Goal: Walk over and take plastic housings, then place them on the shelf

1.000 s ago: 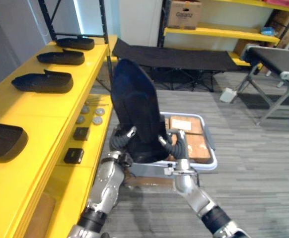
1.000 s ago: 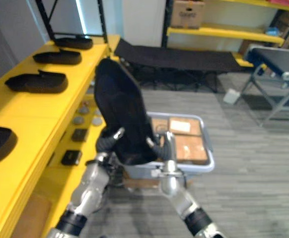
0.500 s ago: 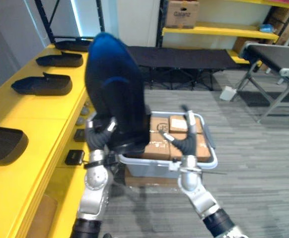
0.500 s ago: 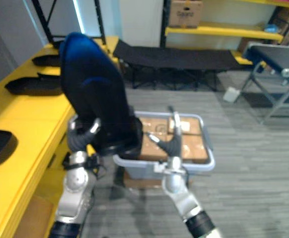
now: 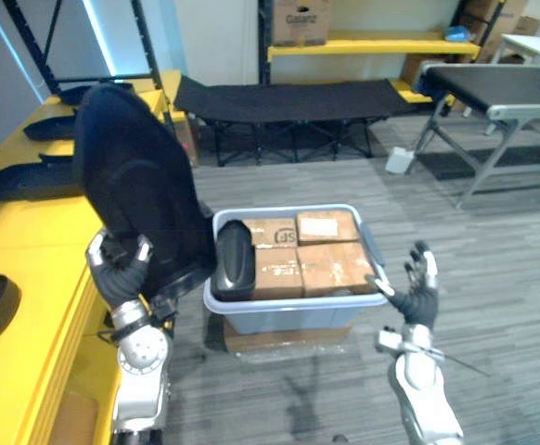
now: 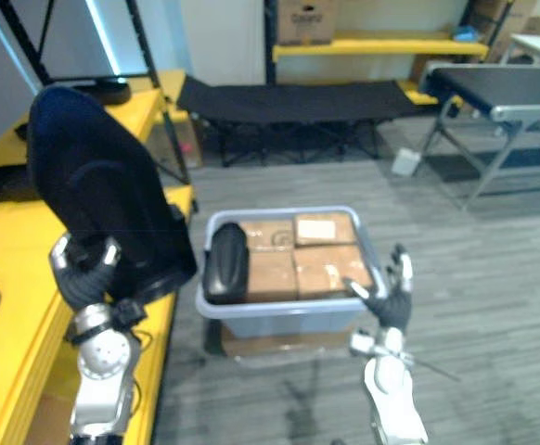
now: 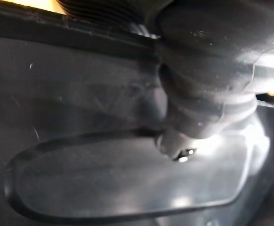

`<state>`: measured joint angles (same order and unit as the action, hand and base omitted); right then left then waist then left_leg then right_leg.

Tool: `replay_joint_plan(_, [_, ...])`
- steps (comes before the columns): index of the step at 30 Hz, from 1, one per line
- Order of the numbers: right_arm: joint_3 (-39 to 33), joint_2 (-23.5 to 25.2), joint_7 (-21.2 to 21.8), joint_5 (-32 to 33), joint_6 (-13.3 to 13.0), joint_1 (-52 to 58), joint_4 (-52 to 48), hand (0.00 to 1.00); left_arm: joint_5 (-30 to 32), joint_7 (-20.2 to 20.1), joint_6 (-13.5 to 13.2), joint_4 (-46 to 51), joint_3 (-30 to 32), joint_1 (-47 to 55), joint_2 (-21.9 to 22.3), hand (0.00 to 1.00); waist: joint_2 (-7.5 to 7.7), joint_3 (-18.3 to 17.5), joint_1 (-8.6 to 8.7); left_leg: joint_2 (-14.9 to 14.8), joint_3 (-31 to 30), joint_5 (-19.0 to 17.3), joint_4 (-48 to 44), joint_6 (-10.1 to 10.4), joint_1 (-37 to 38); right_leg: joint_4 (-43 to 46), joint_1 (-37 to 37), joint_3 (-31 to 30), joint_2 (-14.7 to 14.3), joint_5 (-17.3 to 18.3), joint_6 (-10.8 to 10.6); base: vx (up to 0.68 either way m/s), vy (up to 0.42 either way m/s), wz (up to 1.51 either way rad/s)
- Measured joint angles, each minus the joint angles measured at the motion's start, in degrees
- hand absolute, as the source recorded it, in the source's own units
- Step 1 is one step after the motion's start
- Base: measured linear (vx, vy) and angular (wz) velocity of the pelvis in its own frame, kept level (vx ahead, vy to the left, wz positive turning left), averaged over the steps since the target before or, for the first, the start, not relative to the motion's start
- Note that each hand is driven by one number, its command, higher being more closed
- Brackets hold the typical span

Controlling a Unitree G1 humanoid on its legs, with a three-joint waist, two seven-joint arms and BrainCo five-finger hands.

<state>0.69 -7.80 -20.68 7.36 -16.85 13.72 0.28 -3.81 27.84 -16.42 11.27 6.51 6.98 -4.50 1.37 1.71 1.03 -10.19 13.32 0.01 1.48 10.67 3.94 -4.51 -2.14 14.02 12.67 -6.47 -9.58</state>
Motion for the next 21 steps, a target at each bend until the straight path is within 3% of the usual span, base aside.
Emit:
replay_joint_plan(5, [-0.4,0.9,6.0,3.1,-0.1,0.9,0.7,0.0,-6.2,-3.8,-2.5,3.2,0.3,1.6,1.0,1.0,-0.41,0.1,-0.17,0.0,-0.2,-0.1,0.0,0.0,-0.1,0.0,-0.1,0.2,0.0,0.1,0.0,0.0,0.008,0.0])
replay_joint_plan(10, [2.4,1.4,9.3,5.6,-0.1,-2.5,0.9,0.0,-6.9,-3.8,-3.0,9.4,5.3,3.0,1.0,1.0,-0.8,0.1,-0.97,0.3,-3.2,0.0,-0.1,0.0,-1.2,0.0,-1.5,3.3,0.3,0.7,-0.2,-0.01,0.018,0.28])
replay_joint_plan(12, [4.1,1.4,9.9,6.5,-0.1,-4.3,1.9,0.0,-6.8,-3.7,-3.0,11.2,8.3,3.6,1.1,1.0,-0.91,0.2,-2.28,0.4,-5.2,0.2,-0.1,-0.2,-2.2,0.0,-2.0,5.6,0.4,1.1,-0.3,0.0,0.009,0.58])
replay_joint_plan(21, [15.0,2.0,10.7,5.0,1.9,-13.5,8.7,0.0,-6.4,-3.3,-3.2,14.7,22.1,11.8,3.4,1.0,-1.03,0.4,-11.15,2.1,-16.8,0.8,-0.8,-0.2,-6.1,0.1,-7.4,19.0,0.5,2.4,-0.6,0.04,-0.01,0.64])
